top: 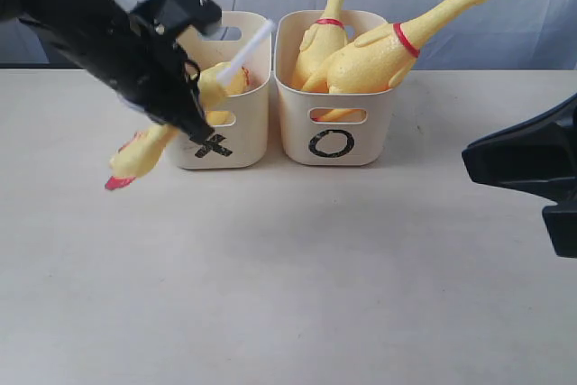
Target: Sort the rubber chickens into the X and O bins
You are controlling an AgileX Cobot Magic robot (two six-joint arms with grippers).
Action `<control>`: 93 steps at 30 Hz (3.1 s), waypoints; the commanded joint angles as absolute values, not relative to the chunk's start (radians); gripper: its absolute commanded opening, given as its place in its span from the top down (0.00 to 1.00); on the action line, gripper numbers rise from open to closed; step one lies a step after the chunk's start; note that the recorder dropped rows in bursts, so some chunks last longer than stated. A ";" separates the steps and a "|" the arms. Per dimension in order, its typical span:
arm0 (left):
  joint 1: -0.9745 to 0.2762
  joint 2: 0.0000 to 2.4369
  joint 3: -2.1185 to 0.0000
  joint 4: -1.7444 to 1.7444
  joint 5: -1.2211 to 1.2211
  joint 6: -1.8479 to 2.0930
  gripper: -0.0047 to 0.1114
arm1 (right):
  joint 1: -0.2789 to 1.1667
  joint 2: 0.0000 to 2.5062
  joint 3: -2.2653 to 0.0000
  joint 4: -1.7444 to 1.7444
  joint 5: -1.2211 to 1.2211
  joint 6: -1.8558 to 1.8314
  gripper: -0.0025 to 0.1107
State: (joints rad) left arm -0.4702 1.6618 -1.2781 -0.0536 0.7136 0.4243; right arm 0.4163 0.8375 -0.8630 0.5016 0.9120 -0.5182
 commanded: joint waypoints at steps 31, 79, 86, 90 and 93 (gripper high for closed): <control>-0.388 2.200 -1.915 0.196 0.504 0.105 0.96 | 0.420 0.831 -0.859 0.551 0.906 -0.522 0.98; -0.342 2.027 -2.029 0.153 0.942 0.014 0.85 | 0.420 0.831 -0.859 0.546 0.899 -0.522 0.98; -0.342 1.960 -2.009 0.150 1.116 -0.088 0.92 | 0.420 0.831 -0.859 0.546 0.903 -0.522 0.98; -0.342 1.909 -1.933 0.146 1.134 -0.139 0.92 | 0.420 0.831 -0.859 0.546 0.903 -0.522 0.98; -0.342 1.862 -1.856 0.148 1.134 -0.160 0.92 | 0.420 0.831 -0.859 0.546 0.903 -0.522 0.98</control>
State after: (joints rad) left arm -0.3407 1.9082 -1.9137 0.1537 1.1239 -0.1306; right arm 0.4163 0.8375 -0.8630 0.5484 0.9080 -0.5186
